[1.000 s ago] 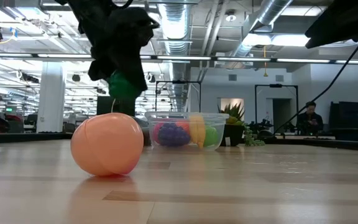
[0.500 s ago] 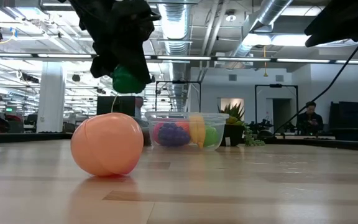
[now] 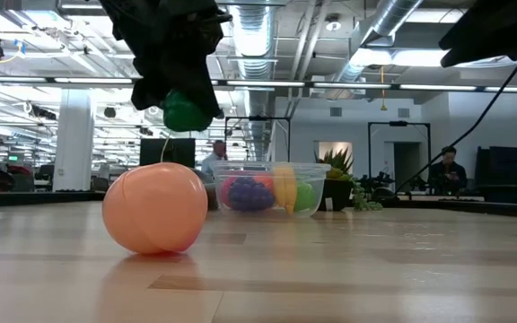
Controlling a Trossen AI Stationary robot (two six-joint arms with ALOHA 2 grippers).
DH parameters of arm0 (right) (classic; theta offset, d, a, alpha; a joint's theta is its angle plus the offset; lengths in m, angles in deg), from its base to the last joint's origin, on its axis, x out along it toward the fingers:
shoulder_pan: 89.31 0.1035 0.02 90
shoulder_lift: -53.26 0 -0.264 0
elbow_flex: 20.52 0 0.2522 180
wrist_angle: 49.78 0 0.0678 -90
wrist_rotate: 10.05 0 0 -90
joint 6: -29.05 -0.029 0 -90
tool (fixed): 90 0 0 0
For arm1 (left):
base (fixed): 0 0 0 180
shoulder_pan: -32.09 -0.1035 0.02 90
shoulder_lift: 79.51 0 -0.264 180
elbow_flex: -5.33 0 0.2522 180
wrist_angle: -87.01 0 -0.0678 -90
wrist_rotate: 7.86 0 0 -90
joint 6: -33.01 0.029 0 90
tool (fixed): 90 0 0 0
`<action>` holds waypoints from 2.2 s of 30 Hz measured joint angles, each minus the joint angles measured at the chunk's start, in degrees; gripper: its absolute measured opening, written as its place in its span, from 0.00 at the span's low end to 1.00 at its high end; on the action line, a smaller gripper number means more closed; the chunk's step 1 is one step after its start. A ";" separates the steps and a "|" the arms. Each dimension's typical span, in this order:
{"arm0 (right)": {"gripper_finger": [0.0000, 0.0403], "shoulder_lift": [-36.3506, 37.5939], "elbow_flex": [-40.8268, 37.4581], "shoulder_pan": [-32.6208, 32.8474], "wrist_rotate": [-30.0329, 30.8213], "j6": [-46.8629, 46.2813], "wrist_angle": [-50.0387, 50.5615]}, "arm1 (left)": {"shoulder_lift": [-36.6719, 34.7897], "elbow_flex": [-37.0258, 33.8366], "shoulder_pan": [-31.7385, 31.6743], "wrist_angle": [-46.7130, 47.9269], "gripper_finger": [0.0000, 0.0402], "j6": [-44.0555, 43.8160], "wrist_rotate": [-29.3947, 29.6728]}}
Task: Pick and placing Produce into tupperware
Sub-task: Put the green bell pepper into the transparent bin
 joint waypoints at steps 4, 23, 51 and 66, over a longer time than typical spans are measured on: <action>0.58 0.00 0.00 0.00 -0.02 -0.02 -0.46 | 0.02 0.00 0.00 -1.47 0.47 0.00 0.04; 0.58 0.00 0.00 0.00 -0.14 -0.46 -0.72 | -6.76 -0.07 -0.44 -4.47 0.47 3.40 6.13; 0.58 0.00 0.00 -1.90 -0.17 0.02 -3.69 | -6.78 -0.07 -8.50 -8.78 0.47 13.76 7.43; 0.58 0.00 0.00 -1.90 -0.18 0.02 -4.50 | -4.09 -1.51 -14.96 -13.53 0.47 24.07 2.98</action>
